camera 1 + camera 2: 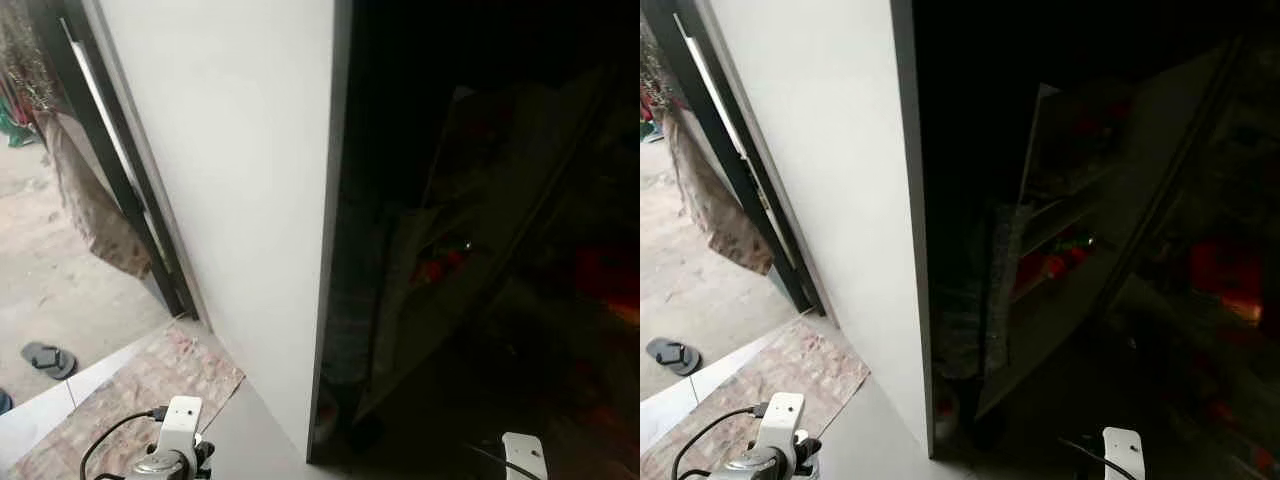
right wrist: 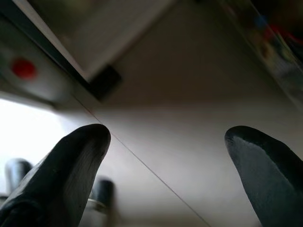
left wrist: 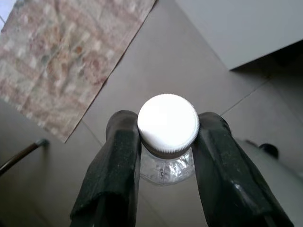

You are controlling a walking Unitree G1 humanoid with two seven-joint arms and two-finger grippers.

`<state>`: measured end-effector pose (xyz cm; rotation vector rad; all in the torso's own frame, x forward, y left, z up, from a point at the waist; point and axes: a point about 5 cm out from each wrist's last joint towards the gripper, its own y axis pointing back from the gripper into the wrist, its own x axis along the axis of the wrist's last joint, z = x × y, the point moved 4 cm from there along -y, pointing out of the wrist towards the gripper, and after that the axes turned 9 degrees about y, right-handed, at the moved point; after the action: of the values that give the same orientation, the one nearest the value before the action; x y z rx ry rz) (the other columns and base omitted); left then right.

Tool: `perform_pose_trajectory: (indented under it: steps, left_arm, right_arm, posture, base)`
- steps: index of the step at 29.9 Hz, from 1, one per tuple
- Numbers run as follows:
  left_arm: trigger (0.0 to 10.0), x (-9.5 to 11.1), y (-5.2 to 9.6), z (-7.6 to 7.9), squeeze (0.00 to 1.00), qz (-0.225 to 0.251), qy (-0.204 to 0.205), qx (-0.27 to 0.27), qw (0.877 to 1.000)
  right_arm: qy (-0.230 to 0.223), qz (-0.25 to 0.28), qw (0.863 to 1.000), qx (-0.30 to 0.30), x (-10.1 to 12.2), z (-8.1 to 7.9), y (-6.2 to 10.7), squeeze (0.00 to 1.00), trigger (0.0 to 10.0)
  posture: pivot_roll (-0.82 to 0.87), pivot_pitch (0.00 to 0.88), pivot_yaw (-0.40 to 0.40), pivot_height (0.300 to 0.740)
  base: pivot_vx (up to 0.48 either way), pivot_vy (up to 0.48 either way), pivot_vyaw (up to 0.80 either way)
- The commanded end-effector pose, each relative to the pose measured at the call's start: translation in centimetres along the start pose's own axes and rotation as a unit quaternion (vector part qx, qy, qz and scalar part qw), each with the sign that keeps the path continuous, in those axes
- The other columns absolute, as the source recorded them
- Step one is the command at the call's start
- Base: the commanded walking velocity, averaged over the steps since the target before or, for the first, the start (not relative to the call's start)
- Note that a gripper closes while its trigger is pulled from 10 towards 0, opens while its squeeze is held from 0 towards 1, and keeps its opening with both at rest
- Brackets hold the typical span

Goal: Restocking fridge

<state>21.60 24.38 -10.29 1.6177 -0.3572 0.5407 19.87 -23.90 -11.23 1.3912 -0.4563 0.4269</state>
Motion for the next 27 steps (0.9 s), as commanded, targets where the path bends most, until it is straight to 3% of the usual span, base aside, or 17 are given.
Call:
perform_pose_trajectory:
  steps: [1,8,22,27]
  left_arm:
    - [10.0,0.78,-0.16,1.2,0.0,0.007,-0.008,-0.013,1.0]
    - [10.0,0.71,-0.17,1.26,0.0,0.004,-0.008,-0.015,1.0]
    - [10.0,0.73,-0.17,1.15,0.0,0.004,-0.014,-0.011,1.0]
    - [10.0,0.66,-0.16,1.13,0.0,0.003,-0.016,-0.011,1.0]
  right_arm:
    - [-0.007,-0.014,1.0,-0.015,-1.12,1.16,0.26,0.0,10.0]
    - [-0.015,-0.011,1.0,-0.013,-1.05,1.09,0.25,0.0,10.0]
    - [-0.01,-0.01,1.0,-0.007,-0.96,0.98,0.23,0.0,10.0]
    - [0.004,-0.011,1.0,-0.005,-0.96,0.96,0.23,0.0,10.0]
  posture:
    - [0.0,0.0,-0.04,0.74]
    - [0.0,0.0,-0.04,0.74]
    - [0.0,0.0,-0.04,0.74]
    - [0.0,0.0,-0.038,0.74]
  base:
    - [0.244,-0.277,0.0]
    - [0.138,-0.285,0.0]
    - [0.0,0.0,0.0]
    - [0.0,-0.278,0.0]
